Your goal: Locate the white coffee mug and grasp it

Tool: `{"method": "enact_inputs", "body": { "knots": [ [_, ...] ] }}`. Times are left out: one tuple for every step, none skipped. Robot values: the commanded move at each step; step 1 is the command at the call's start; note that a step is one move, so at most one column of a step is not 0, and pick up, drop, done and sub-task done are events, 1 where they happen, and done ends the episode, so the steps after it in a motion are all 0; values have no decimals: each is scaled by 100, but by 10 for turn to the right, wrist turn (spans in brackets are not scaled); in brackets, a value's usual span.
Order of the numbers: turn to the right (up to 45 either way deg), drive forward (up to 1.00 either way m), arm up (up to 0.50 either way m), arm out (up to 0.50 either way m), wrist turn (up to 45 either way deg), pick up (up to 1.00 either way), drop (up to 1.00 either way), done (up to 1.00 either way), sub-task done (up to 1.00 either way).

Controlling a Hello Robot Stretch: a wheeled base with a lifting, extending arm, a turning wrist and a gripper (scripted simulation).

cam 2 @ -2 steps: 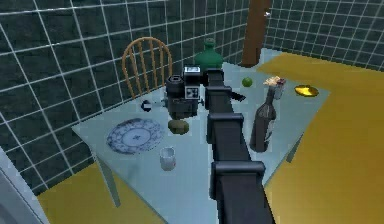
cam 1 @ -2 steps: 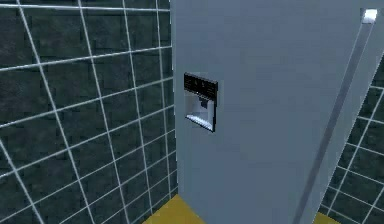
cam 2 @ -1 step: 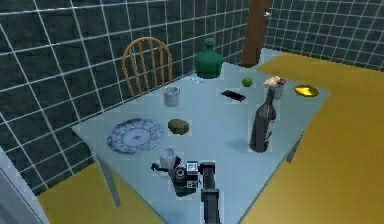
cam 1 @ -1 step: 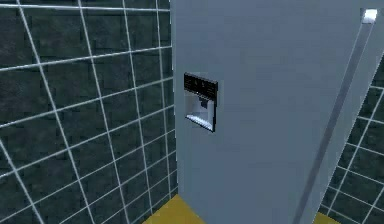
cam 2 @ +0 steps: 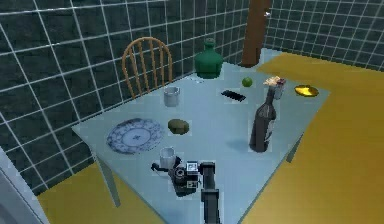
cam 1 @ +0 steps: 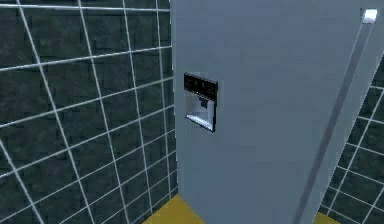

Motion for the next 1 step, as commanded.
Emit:
{"method": "enact_inputs", "body": {
  "knots": [
    [0, 0, 10, 0, 0, 0, 0, 0, 0]
  ]
}}
